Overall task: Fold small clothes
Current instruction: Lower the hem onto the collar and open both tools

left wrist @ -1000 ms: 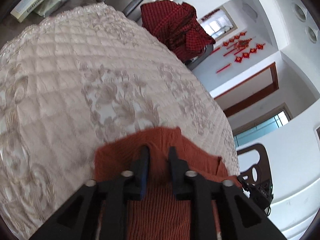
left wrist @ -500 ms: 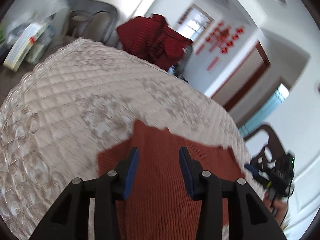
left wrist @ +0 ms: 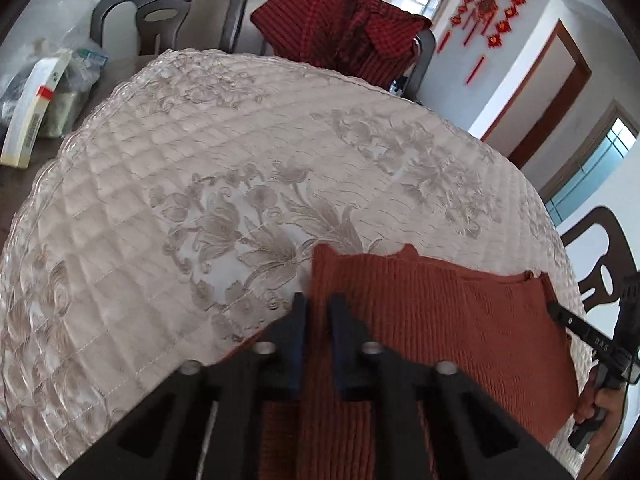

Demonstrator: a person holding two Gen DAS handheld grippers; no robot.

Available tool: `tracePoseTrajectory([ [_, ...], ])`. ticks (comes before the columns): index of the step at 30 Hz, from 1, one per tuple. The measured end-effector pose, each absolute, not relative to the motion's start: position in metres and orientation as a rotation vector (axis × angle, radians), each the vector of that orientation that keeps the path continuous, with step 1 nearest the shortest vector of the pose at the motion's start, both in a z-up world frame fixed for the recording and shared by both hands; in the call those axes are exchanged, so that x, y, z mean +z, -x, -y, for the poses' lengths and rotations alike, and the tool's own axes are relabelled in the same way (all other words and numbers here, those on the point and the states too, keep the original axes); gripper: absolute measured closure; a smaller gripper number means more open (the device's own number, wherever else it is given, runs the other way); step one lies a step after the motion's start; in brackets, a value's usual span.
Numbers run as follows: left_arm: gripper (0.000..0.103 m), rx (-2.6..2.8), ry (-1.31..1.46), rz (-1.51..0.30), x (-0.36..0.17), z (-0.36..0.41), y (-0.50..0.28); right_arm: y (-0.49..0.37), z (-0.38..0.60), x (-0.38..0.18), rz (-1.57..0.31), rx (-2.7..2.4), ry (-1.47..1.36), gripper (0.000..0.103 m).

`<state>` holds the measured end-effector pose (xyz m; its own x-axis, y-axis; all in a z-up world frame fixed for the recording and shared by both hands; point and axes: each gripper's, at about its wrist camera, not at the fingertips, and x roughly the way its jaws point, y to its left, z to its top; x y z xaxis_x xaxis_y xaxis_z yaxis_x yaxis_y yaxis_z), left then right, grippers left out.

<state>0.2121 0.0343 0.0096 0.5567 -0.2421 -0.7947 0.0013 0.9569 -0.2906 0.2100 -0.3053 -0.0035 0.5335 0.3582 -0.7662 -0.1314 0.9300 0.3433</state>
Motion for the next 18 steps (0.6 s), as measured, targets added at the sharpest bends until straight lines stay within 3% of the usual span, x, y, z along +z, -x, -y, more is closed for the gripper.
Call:
tracePoseTrajectory([
  [12,0.094,-0.128,0.265,-0.903,0.012,-0.038,-0.212,-0.207,0.336,-0.006,-0.926,0.326,-0.417,0.096],
  [18,0.094,-0.115,0.242,-0.793,0.042,-0.042,-0.168,-0.154,0.323,0.028,-0.833,0.337,-0.312,0.095],
])
